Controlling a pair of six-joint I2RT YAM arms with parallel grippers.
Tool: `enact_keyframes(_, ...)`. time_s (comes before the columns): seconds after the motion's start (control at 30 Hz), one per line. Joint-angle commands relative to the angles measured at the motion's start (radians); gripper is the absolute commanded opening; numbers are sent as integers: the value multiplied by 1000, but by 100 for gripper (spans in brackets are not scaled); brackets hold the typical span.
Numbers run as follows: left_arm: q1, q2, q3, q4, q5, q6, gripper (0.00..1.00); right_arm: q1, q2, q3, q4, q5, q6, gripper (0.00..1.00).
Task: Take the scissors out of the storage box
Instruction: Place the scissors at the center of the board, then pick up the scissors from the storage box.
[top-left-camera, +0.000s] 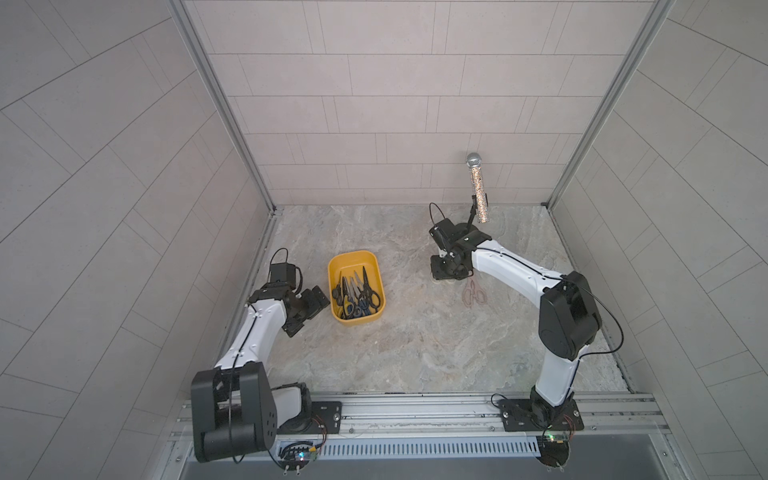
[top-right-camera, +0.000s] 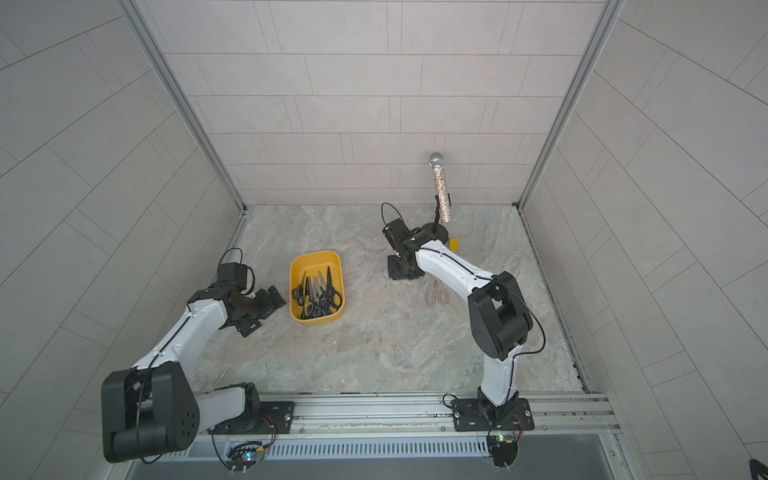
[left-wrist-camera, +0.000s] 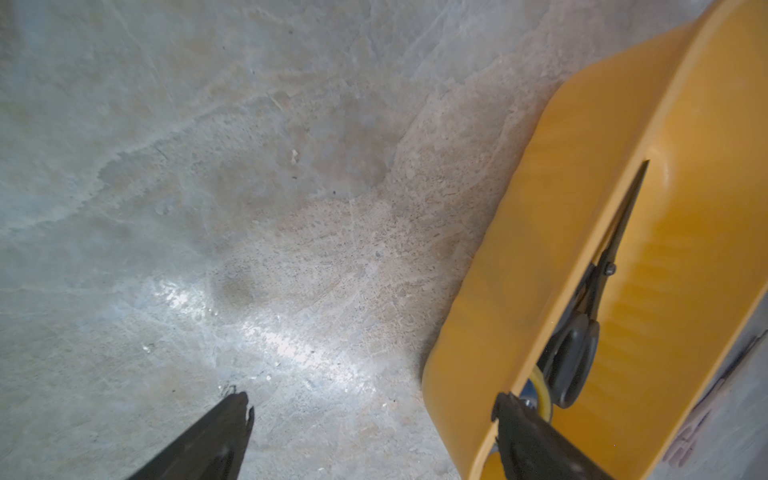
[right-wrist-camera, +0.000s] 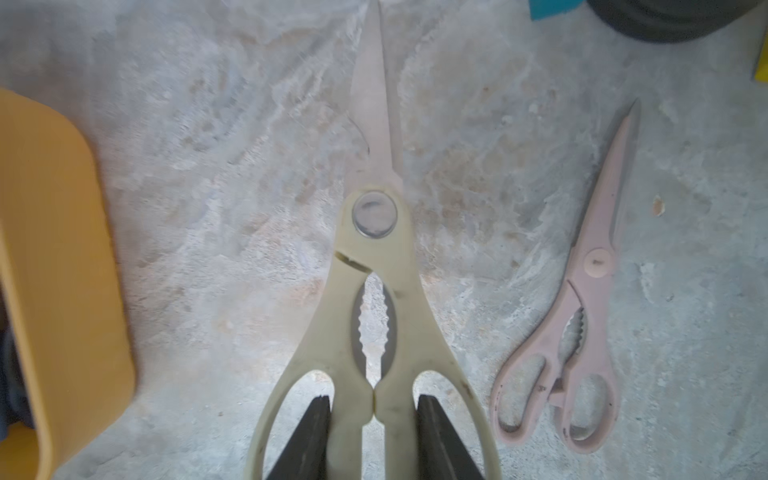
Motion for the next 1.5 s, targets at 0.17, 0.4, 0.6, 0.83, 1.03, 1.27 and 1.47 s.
enact_keyframes(0.17,4,-29,59,-65,4,0,98,9,43,-108,148,117,40,0)
enact_keyframes(0.4,4,-18,74,-89,2,11,98,10,91,-172,219,105,43,0)
enact_keyframes(0.6,2,-12,86,-95,-2,16,98,10,115,-215,260,78,54,0)
enact_keyframes(0.83,3,-25,73,-89,-9,17,98,12,105,-204,233,54,57,21)
enact_keyframes(1.03,3,-41,69,-89,-19,28,98,12,53,-161,177,54,38,36)
enact_keyframes(1.27,-16,-47,96,-108,-57,56,97,16,4,-90,113,25,21,48)
enact_keyframes(1.47,-17,-55,76,-92,-52,51,97,34,-22,-51,80,20,23,50)
